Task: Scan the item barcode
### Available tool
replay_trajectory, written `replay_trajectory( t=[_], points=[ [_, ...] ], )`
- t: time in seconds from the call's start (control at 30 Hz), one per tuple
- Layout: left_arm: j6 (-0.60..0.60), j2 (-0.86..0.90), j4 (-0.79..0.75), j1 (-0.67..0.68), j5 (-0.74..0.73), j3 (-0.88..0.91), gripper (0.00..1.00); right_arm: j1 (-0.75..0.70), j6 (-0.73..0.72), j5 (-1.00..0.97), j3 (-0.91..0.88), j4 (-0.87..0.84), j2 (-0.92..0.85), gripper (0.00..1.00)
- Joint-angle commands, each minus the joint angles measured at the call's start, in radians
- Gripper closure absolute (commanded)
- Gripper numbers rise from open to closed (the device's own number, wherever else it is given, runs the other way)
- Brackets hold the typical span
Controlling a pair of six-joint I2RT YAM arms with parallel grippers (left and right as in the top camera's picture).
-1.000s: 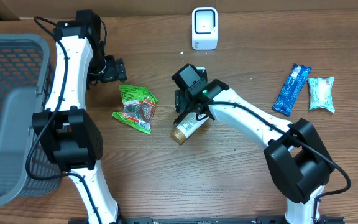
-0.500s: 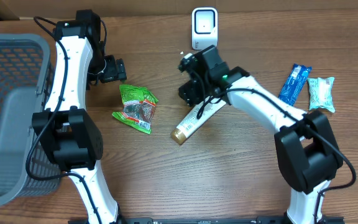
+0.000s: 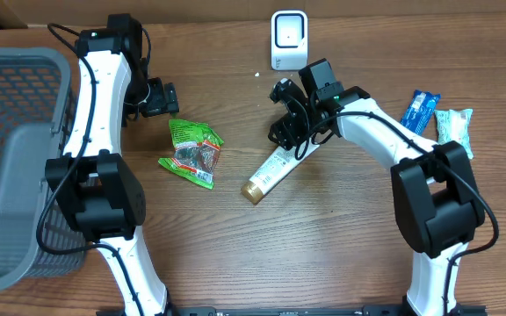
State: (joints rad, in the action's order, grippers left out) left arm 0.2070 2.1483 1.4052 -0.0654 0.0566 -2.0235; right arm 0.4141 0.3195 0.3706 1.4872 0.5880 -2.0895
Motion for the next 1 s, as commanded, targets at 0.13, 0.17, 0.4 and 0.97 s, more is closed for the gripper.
replay_trajectory(
  t=[0.13, 0.17, 0.4, 0.97],
  points=[
    [0.01, -0.024, 0.0, 0.01, -0.004, 0.0, 0.0, -0.004, 0.051, 0.014, 0.016, 0.02, -0.067, 0.31],
    [0.01, -0.024, 0.0, 0.01, -0.004, 0.0, 0.0, -0.004, 0.042, 0.004, 0.016, 0.025, -0.067, 0.31],
    [0.01, -0.024, -0.001, 0.01, -0.004, 0.0, 0.0, -0.006, -0.221, -0.134, 0.041, 0.269, -0.067, 0.31],
    [0.01, -0.024, 0.0, 0.01, -0.004, 0.0, 0.01, -0.005, 0.061, 0.157, 0.116, 0.689, -0.065, 0.25]
  ],
)
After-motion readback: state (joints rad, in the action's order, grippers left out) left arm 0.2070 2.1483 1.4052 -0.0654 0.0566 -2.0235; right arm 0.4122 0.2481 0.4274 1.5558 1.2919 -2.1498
